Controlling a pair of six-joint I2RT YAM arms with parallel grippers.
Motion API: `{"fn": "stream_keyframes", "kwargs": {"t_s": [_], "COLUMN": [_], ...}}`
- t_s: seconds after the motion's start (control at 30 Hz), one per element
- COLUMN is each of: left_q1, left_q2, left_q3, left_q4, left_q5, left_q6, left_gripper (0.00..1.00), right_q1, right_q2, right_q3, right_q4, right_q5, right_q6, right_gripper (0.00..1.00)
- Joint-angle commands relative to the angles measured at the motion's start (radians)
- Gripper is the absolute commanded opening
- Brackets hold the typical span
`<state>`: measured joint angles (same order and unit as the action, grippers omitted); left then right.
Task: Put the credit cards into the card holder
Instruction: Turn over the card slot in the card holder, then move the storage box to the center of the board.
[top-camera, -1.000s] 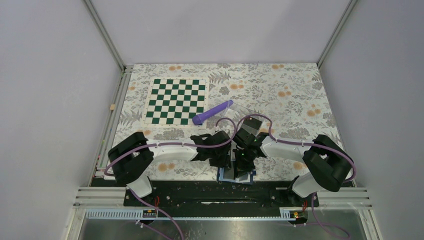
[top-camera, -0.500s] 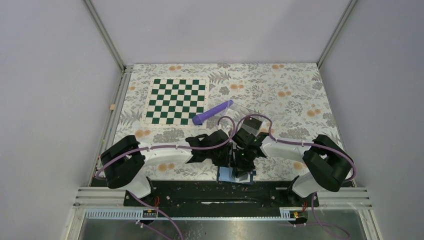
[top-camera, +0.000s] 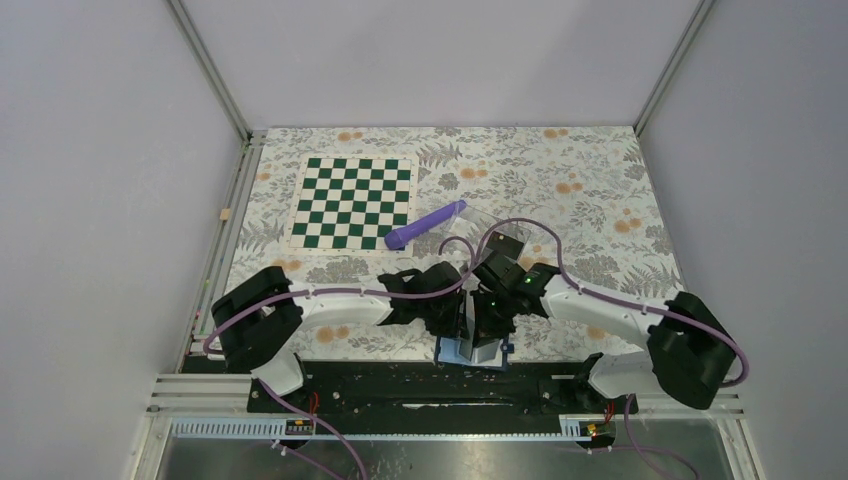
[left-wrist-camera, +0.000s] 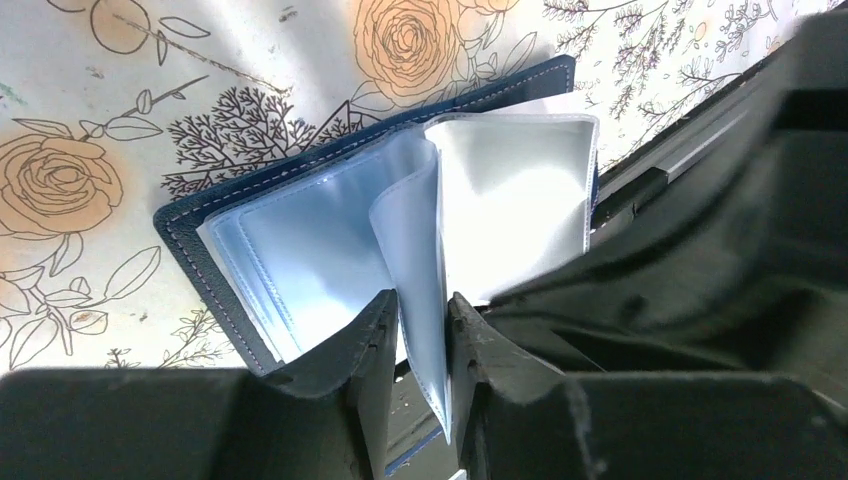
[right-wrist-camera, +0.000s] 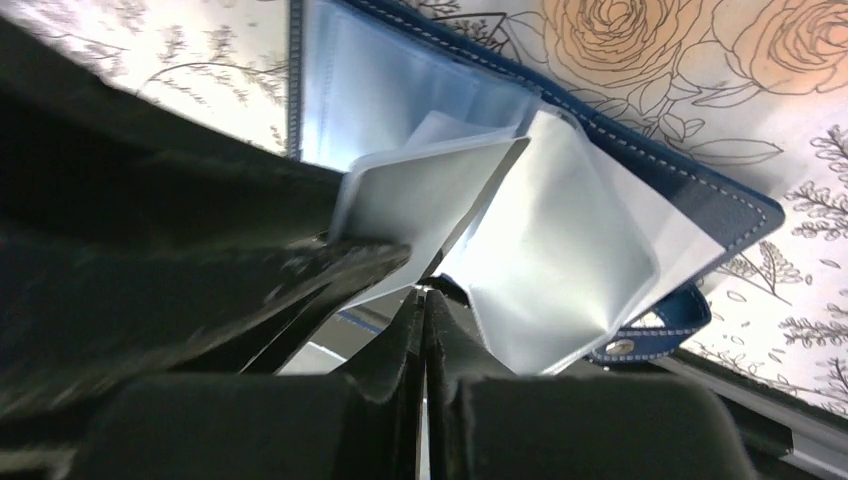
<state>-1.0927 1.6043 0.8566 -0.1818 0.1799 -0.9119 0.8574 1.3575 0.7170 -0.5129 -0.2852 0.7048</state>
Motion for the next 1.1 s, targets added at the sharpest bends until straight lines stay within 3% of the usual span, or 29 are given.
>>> {"fn": "stream_keyframes", "kwargs": {"t_s": [0.0,0.1,0.27,0.5,1.07], "left_q1": [-0.004,-0.004,-0.004,-0.006,-0.006], "left_q2": [0.008,0.017,0.046,0.129,0.213], "left_q3": [0.063,0.074,0.083,0.117,0.166], "left_q4": [0.008,0.026,0.093,0.170,0.312], "left_q5": [0.015,0.039,0.114,0.216,0.347], "left_q6": [0.020,0.014,-0.006,-0.018,-0.051], "left_gripper": [0.27,0.37,0.44,0.46,0.49], "right_q1": [-0.012,-0.038,-0.126,-0.233,-0.334], "right_q2": [-0.092,-0.121,-0.148,-0.228,-0.252], "right_q3": [0.060,0.060,0.030,0.029,0.114], "right_q4": [-0.096,-0.135,-0.179,-0.235,-0.293], "right_q5": [0.066,0.091,0.094,0.107,0.134], "right_q6": [0.002,-0.017,-0.060,-0.114,-0.187], "right_gripper": [0.03,0.03,0.03,0.03,0.03]}}
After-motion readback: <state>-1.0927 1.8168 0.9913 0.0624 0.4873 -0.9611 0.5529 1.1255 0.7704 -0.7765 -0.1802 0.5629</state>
